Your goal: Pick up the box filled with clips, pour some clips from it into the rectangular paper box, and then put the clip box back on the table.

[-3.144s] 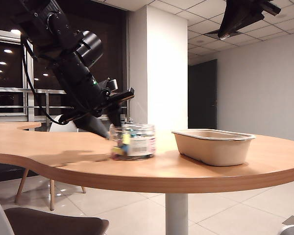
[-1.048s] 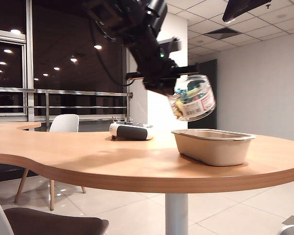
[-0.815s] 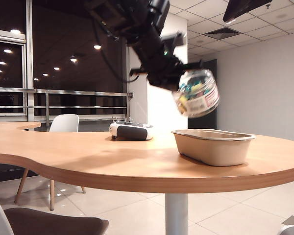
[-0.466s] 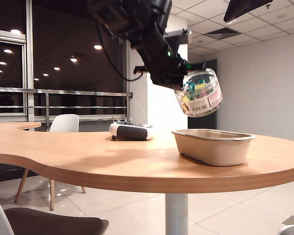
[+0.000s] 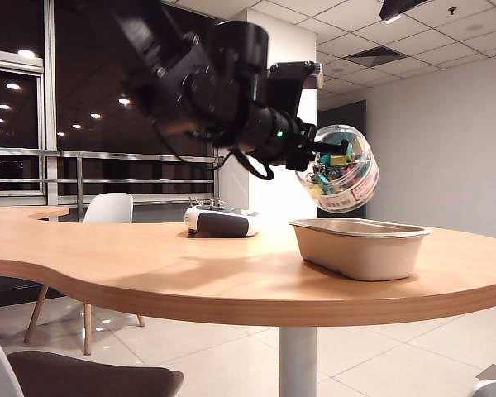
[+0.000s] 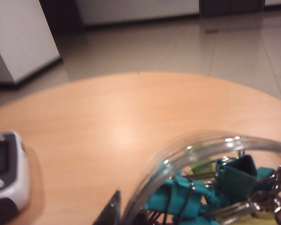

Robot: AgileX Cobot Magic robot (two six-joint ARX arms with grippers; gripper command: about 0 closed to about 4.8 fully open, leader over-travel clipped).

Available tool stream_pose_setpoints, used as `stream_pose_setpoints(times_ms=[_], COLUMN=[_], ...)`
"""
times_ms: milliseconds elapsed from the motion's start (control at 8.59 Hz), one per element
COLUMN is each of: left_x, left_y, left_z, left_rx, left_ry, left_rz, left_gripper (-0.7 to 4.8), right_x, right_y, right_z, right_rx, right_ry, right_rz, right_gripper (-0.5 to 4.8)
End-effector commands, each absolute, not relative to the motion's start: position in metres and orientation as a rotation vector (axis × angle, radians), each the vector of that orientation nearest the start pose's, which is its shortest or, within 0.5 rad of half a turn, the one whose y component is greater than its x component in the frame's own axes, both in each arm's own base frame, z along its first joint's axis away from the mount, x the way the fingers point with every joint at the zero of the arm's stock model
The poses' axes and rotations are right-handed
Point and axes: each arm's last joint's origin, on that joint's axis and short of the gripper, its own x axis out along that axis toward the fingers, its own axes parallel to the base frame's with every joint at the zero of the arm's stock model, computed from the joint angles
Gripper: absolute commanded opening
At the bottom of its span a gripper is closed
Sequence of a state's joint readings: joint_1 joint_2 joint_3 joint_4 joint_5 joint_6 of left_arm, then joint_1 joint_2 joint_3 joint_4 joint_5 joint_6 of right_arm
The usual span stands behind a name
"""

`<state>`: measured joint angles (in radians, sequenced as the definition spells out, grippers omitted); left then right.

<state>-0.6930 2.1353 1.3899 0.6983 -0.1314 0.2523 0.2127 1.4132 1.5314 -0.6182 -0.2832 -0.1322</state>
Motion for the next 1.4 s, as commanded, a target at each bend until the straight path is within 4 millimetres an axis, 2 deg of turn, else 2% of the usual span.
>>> stream_pose_setpoints(times_ms=[116, 233, 349, 466, 582, 699, 1048, 1164, 1397], left_x=[0.367, 0.368, 0.369, 0.37, 0.368, 0.361, 0.359, 0.358, 0.352], left_y=[-0.3, -0.301, -0.302, -0.307, -0.309, -0.314, -0.315, -0.316, -0.32], left_z=[0.206, 0.203, 0.195, 0.178, 0.175, 0.182, 0.184, 0.184, 0.188], left_rx=[0.325, 0.336, 0.344, 0.373, 0.417, 0.471, 0.603, 0.761, 0.76], left_ry=[-0.192, -0.263, -0.258, -0.28, -0.326, -0.419, -0.476, -0.519, -0.551], left_rz=[-0.531, -0.513, -0.514, -0.495, -0.483, -0.458, -0.435, -0.4, -0.391], left_gripper=[-0.06, -0.06, -0.06, -0.06, -0.06, -0.06, -0.06, -0.06, -0.06], right_x=[0.288, 0.288, 0.288, 0.288, 0.288, 0.288, 0.288, 0.288, 0.288], right_y=[0.071, 0.071, 0.071, 0.071, 0.071, 0.071, 0.071, 0.071, 0.07], right_z=[0.412, 0.412, 0.412, 0.412, 0.412, 0.412, 0.411, 0.411, 0.411], right_rx=[-0.113, -0.113, -0.113, -0.113, -0.113, -0.113, -0.113, -0.113, -0.123], right_ry=[0.441, 0.441, 0.441, 0.441, 0.441, 0.442, 0.448, 0.448, 0.453], right_rz=[0.519, 0.519, 0.519, 0.519, 0.519, 0.519, 0.52, 0.52, 0.482], right_gripper=[-0.07, -0.07, -0.07, -0.07, -0.07, -0.07, -0.07, -0.07, -0.07])
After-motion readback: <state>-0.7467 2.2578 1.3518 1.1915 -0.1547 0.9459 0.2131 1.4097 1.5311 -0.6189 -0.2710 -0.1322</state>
